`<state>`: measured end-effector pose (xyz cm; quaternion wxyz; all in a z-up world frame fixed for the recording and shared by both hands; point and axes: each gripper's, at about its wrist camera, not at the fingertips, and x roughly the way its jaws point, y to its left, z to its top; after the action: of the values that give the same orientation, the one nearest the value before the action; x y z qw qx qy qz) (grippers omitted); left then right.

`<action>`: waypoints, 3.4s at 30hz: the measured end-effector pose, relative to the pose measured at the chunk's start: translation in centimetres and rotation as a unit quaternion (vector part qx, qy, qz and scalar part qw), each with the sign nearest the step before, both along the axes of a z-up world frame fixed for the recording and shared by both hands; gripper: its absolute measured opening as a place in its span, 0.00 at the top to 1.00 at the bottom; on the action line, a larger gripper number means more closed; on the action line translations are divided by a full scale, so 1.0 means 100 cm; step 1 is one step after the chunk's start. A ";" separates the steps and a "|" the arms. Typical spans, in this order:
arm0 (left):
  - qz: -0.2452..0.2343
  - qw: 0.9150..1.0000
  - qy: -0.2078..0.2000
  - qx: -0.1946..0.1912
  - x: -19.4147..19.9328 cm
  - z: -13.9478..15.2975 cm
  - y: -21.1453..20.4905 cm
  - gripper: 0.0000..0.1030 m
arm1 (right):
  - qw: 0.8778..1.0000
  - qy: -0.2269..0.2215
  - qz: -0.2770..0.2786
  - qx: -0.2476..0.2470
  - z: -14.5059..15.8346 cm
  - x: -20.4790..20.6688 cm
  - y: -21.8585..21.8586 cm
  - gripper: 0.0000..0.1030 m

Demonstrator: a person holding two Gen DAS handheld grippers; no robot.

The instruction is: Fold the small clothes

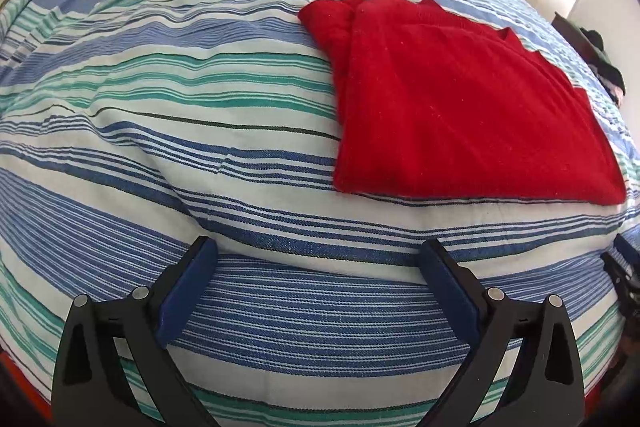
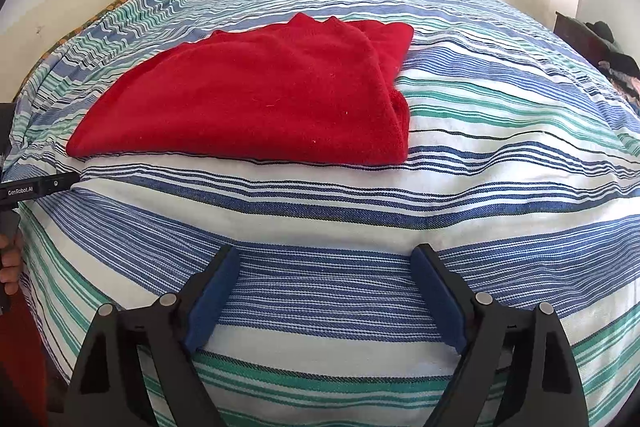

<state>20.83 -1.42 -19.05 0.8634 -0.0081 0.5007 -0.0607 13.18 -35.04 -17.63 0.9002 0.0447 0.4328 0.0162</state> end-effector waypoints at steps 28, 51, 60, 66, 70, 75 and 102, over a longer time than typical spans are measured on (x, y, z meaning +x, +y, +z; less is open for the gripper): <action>-0.018 1.000 -0.012 0.008 -0.001 -0.008 -0.004 0.01 | 1.000 -0.016 0.001 -0.004 -0.005 -0.003 0.001 0.13; -0.006 0.950 0.092 -0.299 0.135 0.003 0.009 0.37 | 1.000 -0.019 0.009 0.004 -0.007 -0.002 0.000 0.10; -0.016 0.953 0.121 -0.276 0.142 0.070 -0.031 0.93 | 1.000 -0.014 0.013 0.007 -0.006 0.000 0.002 0.06; -0.106 0.962 0.106 -0.230 0.133 0.124 -0.163 0.93 | 1.000 -0.012 0.015 0.008 -0.006 0.000 0.003 0.05; -0.146 0.960 0.112 -0.209 0.125 0.109 -0.250 0.93 | 1.000 -0.013 0.015 0.007 -0.006 -0.001 0.004 0.05; -0.153 0.945 0.195 -0.214 0.118 0.047 -0.318 0.66 | 1.000 -0.012 0.015 0.009 -0.006 -0.001 0.004 0.05; -0.236 0.966 0.070 -0.074 0.016 0.045 -0.194 0.39 | 0.975 0.168 0.051 0.139 0.010 0.107 -0.040 0.79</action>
<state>22.39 -20.79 -14.59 0.7843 0.0422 0.5417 -0.2994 23.85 -39.03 -16.60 0.7979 0.1495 0.5727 0.1143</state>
